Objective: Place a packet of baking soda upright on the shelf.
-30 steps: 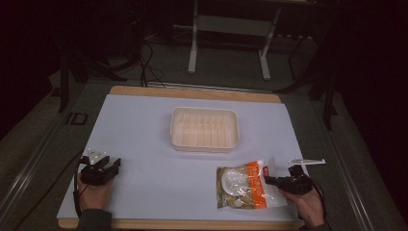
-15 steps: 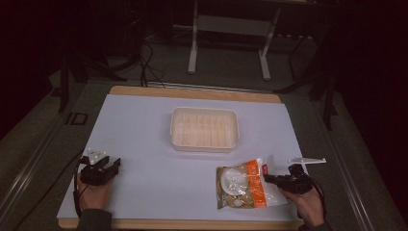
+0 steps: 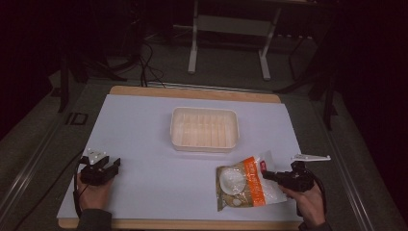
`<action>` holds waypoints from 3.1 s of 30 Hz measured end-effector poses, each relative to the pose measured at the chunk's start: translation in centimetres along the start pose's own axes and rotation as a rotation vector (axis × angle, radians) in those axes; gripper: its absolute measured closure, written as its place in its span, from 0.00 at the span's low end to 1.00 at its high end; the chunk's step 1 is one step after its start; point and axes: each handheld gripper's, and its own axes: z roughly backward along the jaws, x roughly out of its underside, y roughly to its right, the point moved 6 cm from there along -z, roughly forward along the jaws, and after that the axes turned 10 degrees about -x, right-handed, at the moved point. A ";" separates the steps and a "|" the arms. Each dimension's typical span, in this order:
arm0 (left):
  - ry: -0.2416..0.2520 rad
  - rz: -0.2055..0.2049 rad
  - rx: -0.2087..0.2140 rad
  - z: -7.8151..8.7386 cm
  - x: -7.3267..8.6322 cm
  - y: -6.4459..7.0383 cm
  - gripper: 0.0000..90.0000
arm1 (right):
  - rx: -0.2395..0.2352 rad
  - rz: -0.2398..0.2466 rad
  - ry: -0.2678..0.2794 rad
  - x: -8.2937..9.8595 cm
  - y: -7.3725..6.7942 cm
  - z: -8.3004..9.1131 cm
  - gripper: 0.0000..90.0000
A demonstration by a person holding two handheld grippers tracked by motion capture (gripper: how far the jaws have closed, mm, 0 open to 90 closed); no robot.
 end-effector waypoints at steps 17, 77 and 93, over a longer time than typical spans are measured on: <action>0.003 0.005 0.002 0.0 0.0 0.0 0.60 | -0.116 0.089 0.035 -2.6 -4.5 -0.6 1.00; 0.018 0.022 0.004 0.1 -0.1 -0.2 0.60 | -0.170 0.187 0.169 -9.0 -9.8 -0.7 1.00; 0.035 0.014 0.014 0.3 -0.1 -0.1 0.60 | -0.152 0.197 0.194 -11.1 -10.4 -0.8 1.00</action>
